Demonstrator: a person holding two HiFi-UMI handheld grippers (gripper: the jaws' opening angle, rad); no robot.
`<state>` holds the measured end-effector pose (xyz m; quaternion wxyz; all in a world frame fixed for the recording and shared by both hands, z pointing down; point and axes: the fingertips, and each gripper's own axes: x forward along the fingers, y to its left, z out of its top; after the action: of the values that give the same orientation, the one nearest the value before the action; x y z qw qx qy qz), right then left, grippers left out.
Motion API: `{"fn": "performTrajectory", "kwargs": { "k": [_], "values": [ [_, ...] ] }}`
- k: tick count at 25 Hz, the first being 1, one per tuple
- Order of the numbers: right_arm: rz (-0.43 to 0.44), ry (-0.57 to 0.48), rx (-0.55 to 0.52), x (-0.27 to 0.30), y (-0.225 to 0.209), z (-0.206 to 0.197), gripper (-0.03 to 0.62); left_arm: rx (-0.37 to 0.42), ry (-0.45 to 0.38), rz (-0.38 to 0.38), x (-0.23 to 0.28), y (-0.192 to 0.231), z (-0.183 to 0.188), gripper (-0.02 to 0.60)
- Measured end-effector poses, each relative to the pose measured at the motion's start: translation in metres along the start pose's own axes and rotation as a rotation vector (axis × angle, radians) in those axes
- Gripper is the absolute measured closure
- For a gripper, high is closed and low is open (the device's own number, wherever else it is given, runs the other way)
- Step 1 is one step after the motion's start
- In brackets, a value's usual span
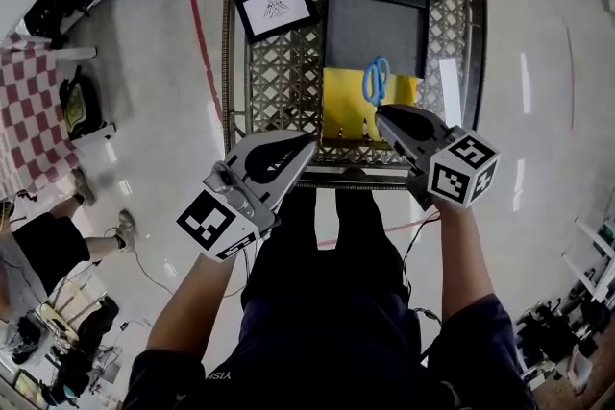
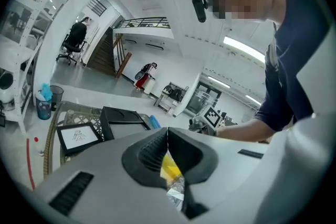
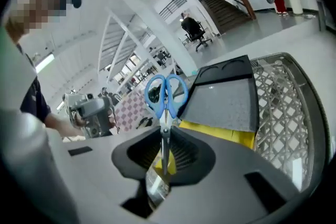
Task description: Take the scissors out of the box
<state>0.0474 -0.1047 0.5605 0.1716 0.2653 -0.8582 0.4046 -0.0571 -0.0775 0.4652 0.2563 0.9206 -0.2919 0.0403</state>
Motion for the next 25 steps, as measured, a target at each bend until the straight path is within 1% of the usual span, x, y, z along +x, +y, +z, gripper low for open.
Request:
{"fn": "performTrajectory", "kwargs": {
  "k": [4, 10, 18, 25],
  "values": [
    [0.039, -0.113, 0.014, -0.03, 0.023, 0.036, 0.522, 0.043, -0.008, -0.011, 0.004, -0.017, 0.025, 0.557],
    [0.08, -0.235, -0.017, -0.074, 0.058, 0.083, 0.522, 0.112, -0.035, -0.031, 0.009, -0.042, 0.066, 0.557],
    [0.14, -0.356, -0.11, -0.12, 0.112, 0.135, 0.522, 0.183, -0.087, -0.046, 0.007, -0.067, 0.114, 0.557],
    [0.163, -0.408, -0.203, -0.15, 0.156, 0.167, 0.522, 0.231, -0.149, -0.061, 0.001, -0.088, 0.157, 0.557]
  ]
}}
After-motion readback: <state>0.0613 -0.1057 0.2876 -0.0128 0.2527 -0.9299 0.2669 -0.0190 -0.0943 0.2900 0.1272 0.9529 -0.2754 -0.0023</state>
